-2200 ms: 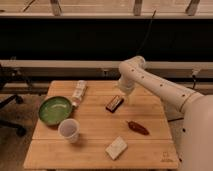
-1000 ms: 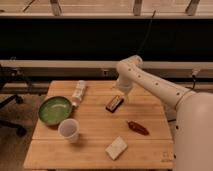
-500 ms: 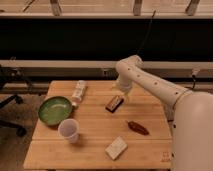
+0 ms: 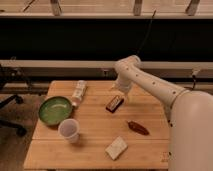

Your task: Place the eraser in the ceramic cup

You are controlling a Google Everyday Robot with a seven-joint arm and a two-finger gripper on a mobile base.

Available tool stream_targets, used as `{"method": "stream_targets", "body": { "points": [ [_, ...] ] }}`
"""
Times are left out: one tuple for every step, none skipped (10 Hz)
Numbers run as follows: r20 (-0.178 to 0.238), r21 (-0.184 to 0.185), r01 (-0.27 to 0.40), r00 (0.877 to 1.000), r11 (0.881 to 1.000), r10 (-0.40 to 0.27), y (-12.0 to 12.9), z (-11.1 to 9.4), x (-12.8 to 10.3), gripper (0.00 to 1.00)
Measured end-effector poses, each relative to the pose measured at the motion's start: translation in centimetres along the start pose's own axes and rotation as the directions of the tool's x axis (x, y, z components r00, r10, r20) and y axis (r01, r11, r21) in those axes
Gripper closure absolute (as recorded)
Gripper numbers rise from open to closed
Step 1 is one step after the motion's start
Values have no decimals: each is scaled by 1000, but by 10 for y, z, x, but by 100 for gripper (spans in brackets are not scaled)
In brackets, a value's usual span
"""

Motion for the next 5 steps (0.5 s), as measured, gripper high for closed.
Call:
{"method": "stream_targets", "body": {
  "points": [
    [2,-1,7,1000,1000,-7,-2,1,-1,20],
    [4,-2,7,1000,1000,-7,-4,1,-1,20],
    [13,-34,8,1000,999,-8,0,6,-2,20],
    [22,-60,13,1000,998,-11,-3,18,-5,20],
    [28,-86,19,999,996,-17,-5,29,-7,20]
  ]
}}
